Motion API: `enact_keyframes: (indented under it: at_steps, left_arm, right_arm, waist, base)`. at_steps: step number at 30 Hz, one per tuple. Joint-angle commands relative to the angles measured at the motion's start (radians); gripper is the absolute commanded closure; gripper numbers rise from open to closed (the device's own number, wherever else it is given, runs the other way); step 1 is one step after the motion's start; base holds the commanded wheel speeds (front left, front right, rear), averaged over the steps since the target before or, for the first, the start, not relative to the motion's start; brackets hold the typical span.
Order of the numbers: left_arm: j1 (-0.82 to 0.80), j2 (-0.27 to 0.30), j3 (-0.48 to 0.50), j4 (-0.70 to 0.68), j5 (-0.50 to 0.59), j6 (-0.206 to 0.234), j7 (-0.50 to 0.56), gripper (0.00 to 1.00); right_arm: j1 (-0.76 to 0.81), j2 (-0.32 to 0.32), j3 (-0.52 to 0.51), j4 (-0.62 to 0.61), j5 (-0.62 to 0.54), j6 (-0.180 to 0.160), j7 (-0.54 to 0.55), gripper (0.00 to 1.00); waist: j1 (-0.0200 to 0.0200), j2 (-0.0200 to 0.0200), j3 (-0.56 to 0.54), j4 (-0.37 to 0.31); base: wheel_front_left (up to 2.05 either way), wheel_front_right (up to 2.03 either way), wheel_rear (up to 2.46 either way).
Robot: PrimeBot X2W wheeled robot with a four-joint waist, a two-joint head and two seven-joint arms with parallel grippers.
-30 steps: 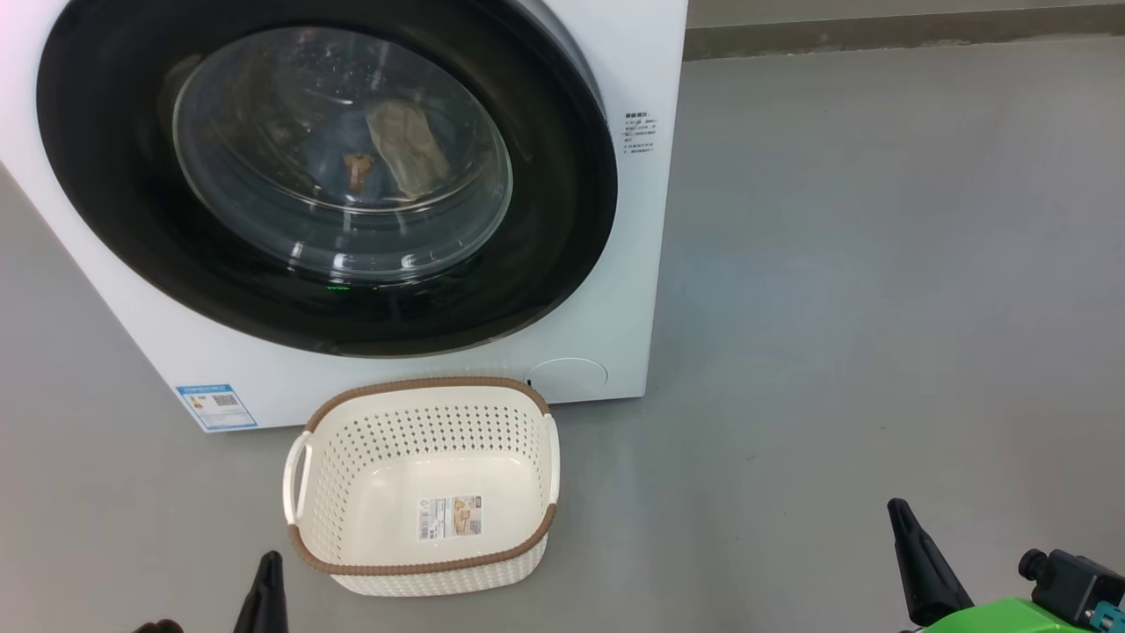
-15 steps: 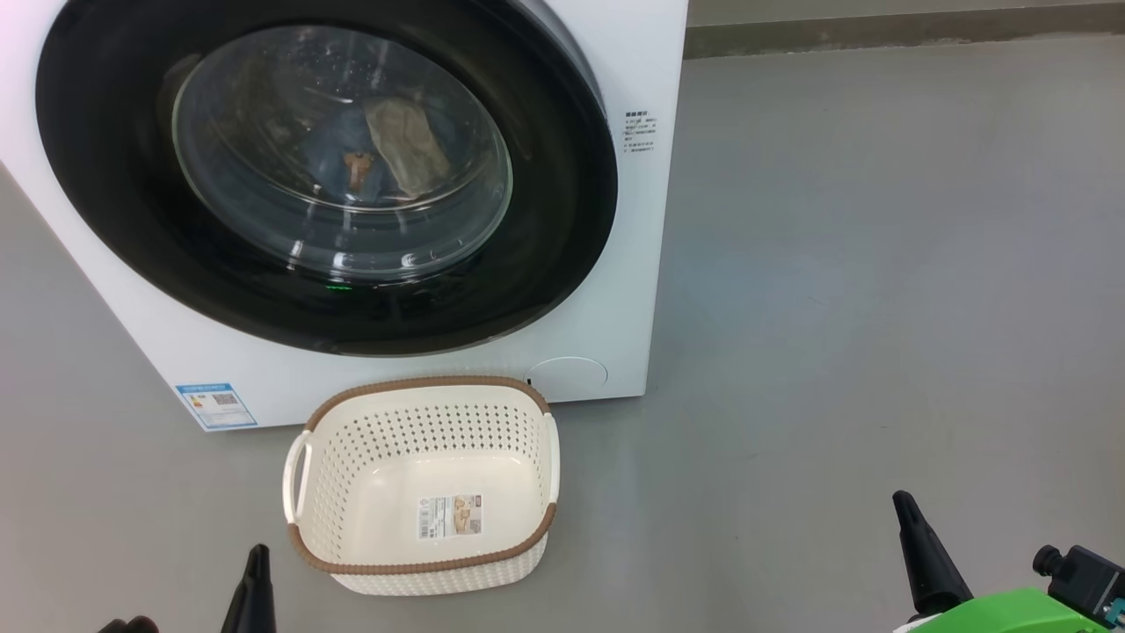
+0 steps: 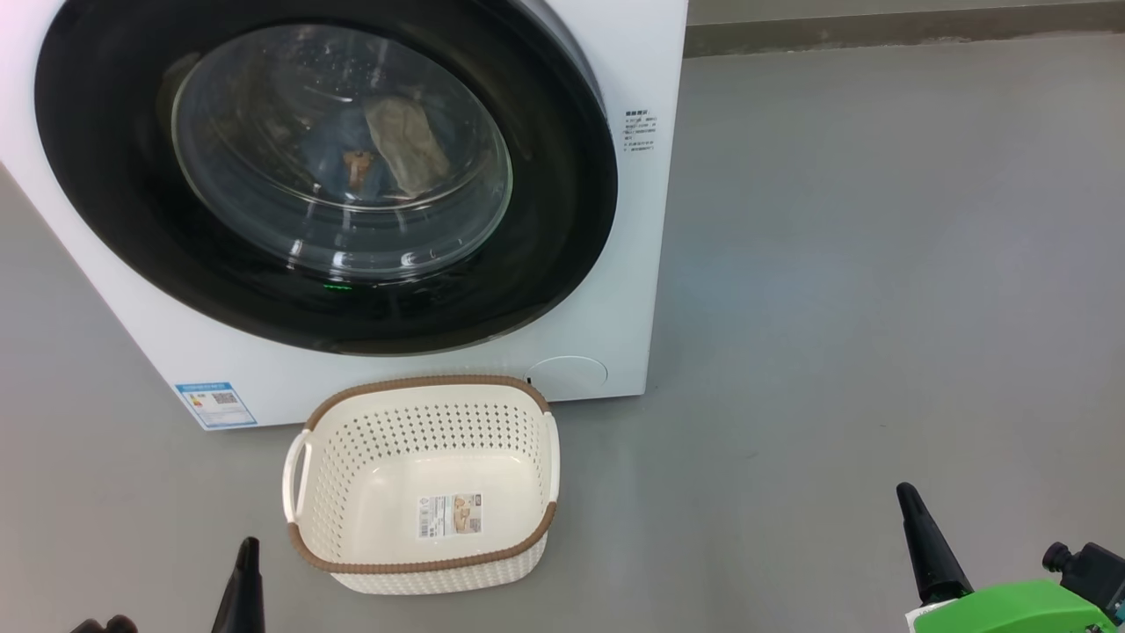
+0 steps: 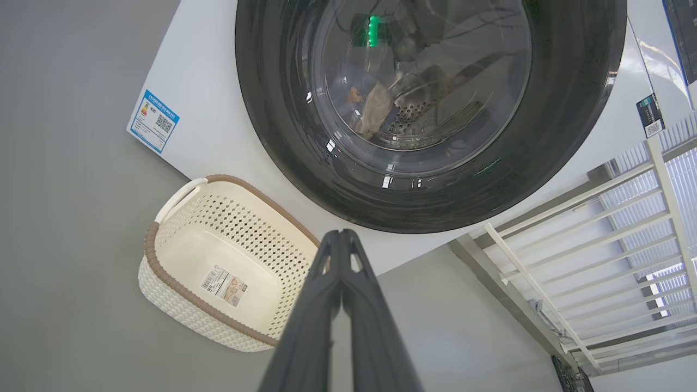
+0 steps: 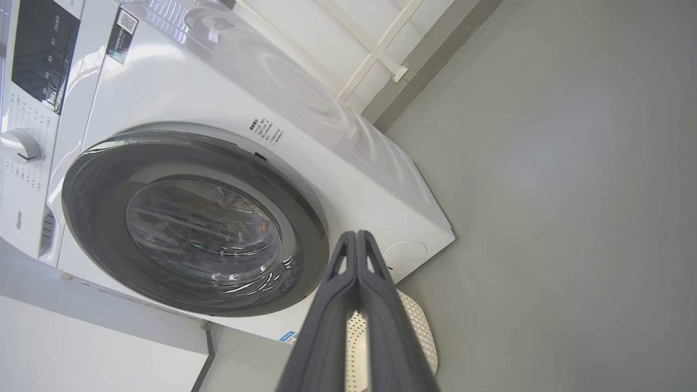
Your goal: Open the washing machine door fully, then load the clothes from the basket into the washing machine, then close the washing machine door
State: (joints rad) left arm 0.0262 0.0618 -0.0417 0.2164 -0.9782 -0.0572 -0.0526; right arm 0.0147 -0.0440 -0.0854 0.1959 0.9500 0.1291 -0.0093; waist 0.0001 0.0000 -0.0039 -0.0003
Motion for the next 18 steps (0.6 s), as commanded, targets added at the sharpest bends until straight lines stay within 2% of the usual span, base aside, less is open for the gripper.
enact_keyframes:
  at_steps: [1,18]
  left_arm:
    - [-0.045,0.008,0.028,-0.017,-0.029,-0.008,0.007,1.00]
    - [-0.070,0.003,0.064,-0.004,-0.199,-0.026,0.052,1.00]
  right_arm:
    - [-0.047,-0.007,0.005,-0.019,0.038,0.001,0.004,1.00]
    - [-0.068,-0.008,-0.004,0.000,0.214,0.001,0.037,1.00]
  waist:
    - [-0.0001,0.0000,0.000,0.000]
    - [-0.0001,0.0000,0.002,0.000]
  base:
    - [0.00,0.00,0.00]
    - [0.00,0.00,0.00]
